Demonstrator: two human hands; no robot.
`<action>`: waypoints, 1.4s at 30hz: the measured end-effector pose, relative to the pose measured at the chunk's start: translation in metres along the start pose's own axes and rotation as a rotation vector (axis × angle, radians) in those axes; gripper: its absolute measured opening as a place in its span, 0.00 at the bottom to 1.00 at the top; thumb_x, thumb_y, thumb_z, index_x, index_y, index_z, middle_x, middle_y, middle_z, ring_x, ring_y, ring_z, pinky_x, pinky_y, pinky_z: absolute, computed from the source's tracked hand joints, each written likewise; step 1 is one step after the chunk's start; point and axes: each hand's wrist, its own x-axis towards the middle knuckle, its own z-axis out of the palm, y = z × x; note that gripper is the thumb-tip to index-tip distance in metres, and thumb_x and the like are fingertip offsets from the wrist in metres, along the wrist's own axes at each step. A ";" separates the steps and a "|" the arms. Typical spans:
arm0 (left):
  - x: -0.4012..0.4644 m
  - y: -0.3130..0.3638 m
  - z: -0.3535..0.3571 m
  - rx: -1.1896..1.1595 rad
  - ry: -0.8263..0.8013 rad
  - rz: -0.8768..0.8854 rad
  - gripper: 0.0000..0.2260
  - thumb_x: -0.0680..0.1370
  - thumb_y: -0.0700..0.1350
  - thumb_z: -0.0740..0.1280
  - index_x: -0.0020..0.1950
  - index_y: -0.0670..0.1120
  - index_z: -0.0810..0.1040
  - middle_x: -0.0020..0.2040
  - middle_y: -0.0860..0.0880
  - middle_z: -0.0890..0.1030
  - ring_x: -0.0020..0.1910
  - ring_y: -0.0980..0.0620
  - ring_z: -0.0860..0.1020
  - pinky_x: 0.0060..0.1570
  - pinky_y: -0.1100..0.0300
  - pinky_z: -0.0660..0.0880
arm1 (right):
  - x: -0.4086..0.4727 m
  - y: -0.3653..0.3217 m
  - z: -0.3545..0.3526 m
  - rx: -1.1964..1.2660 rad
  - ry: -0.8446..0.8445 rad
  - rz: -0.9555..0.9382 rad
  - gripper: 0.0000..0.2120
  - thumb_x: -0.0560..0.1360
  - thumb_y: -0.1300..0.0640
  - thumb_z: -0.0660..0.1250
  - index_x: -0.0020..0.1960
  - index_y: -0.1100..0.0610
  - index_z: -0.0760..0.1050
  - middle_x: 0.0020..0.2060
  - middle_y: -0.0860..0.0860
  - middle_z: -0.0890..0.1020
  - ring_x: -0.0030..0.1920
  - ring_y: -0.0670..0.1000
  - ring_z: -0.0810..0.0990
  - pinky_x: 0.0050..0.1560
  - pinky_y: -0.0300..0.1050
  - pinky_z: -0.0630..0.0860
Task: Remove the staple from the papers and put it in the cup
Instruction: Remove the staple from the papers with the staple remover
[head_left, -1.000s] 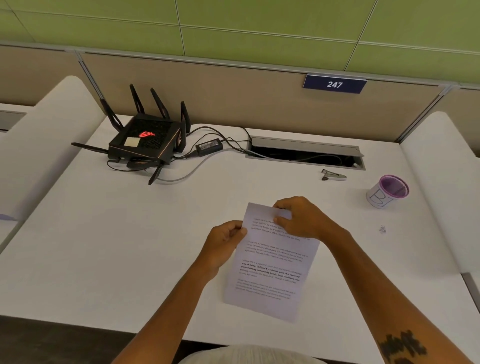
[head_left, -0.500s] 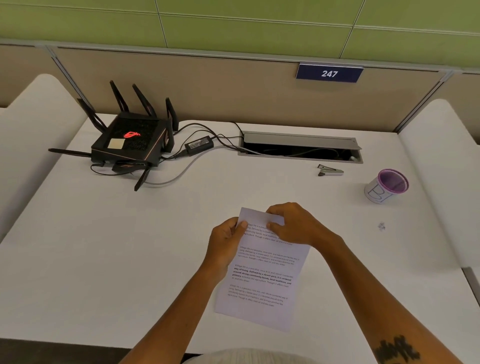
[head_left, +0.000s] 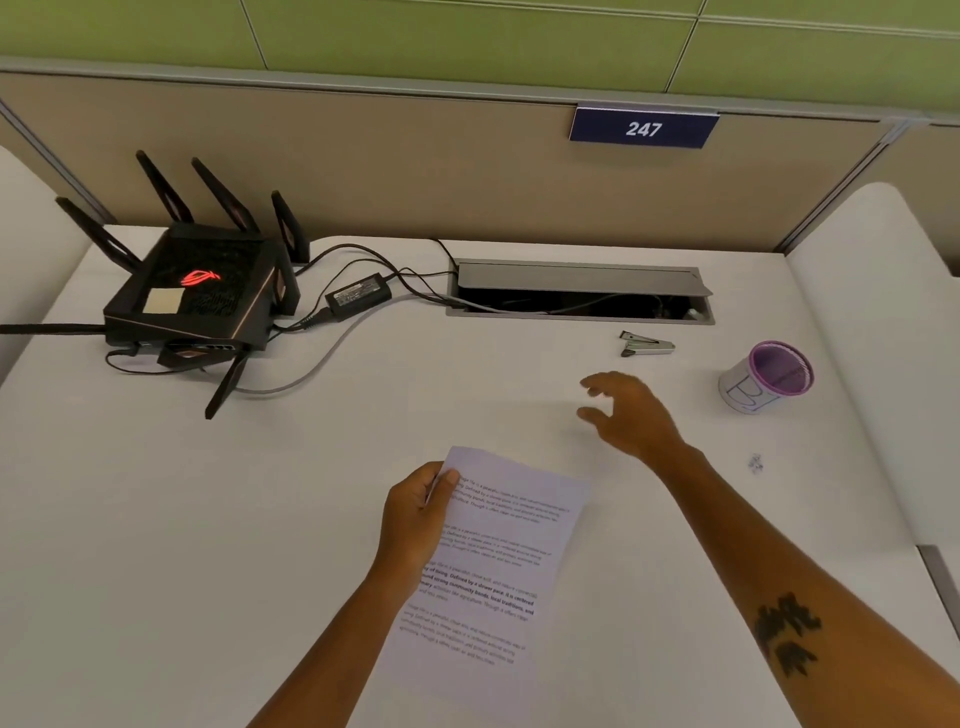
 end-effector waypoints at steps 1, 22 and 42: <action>0.003 -0.002 0.000 0.013 -0.006 -0.002 0.10 0.85 0.54 0.65 0.52 0.56 0.85 0.46 0.52 0.88 0.44 0.50 0.86 0.45 0.49 0.85 | 0.011 0.011 -0.004 -0.037 0.048 0.048 0.21 0.77 0.54 0.75 0.68 0.53 0.78 0.61 0.52 0.82 0.66 0.55 0.77 0.66 0.55 0.76; 0.029 -0.020 0.006 0.097 0.011 -0.035 0.10 0.85 0.50 0.64 0.59 0.50 0.83 0.51 0.53 0.88 0.48 0.52 0.86 0.43 0.60 0.83 | 0.113 0.076 -0.021 -0.242 0.053 0.166 0.22 0.81 0.56 0.70 0.74 0.54 0.73 0.73 0.56 0.74 0.73 0.60 0.70 0.71 0.61 0.68; 0.004 -0.018 -0.009 0.018 0.086 0.107 0.09 0.84 0.47 0.68 0.62 0.50 0.84 0.54 0.56 0.87 0.52 0.60 0.85 0.51 0.64 0.83 | -0.014 -0.047 0.007 0.389 -0.041 -0.119 0.19 0.79 0.54 0.73 0.69 0.52 0.75 0.60 0.47 0.82 0.59 0.43 0.81 0.59 0.39 0.77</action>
